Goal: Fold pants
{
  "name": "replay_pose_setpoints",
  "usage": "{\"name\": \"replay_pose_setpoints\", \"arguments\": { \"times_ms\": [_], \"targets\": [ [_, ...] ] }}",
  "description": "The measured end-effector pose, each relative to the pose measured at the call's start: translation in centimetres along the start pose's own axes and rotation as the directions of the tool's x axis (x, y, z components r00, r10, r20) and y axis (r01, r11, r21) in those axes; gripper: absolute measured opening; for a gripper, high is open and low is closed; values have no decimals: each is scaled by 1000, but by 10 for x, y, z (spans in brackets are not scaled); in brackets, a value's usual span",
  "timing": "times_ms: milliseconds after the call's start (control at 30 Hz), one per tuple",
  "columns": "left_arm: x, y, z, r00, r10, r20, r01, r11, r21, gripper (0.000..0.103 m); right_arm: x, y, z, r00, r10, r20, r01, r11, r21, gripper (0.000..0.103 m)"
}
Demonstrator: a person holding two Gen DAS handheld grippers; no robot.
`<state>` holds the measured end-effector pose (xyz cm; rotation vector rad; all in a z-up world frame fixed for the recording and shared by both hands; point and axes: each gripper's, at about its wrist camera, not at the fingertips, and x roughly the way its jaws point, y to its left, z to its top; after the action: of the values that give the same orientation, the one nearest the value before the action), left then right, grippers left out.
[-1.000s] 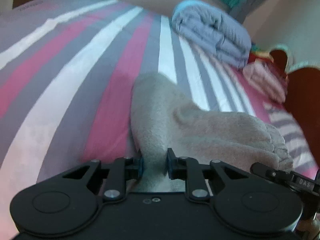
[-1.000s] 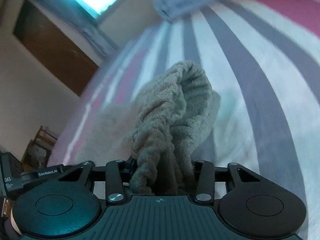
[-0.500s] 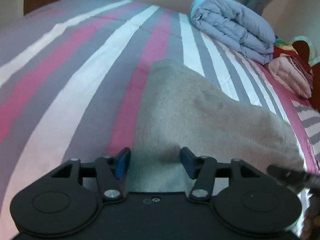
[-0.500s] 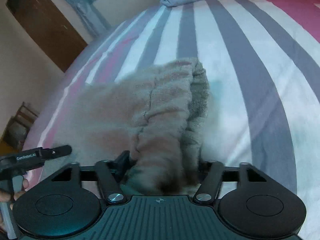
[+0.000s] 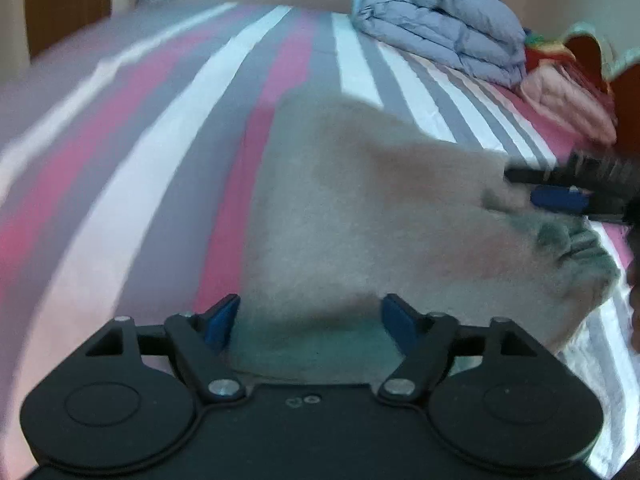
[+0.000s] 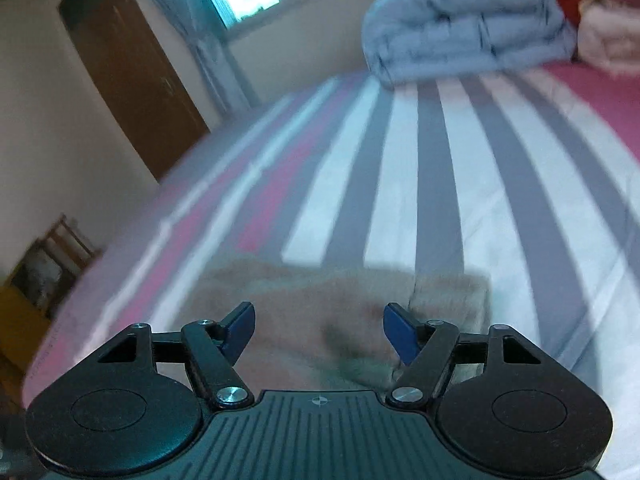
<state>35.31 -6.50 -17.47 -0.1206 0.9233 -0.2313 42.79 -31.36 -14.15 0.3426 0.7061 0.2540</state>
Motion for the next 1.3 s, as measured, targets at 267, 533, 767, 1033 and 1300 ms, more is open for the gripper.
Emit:
{"name": "replay_pose_setpoints", "arguments": {
  "times_ms": [267, 533, 767, 1033, 1300],
  "targets": [
    [-24, -11, 49, 996, -7, 89, 3, 999, 41, 63, -12, -33, 2, 995, -93, 26, 90, 990, 111, 23],
    [48, -31, 78, 998, 57, 16, -59, 986, 155, 50, -4, 8, -43, 963, -268, -24, 256, 938, -235, 23],
    [7, -25, 70, 999, 24, 44, -29, 994, 103, 60, -34, -2, -64, 971, -240, 7, 236, 950, -205, 25],
    [-33, 1, -15, 998, 61, -18, -61, 998, 23, 65, -33, 25, -124, 947, -318, 34, 303, 857, -418, 67],
    [-170, -31, -30, 979, 52, 199, -73, 992, 101, 89, -148, 62, -107, 970, -143, 196, 180, 966, -185, 92]
  ]
}}
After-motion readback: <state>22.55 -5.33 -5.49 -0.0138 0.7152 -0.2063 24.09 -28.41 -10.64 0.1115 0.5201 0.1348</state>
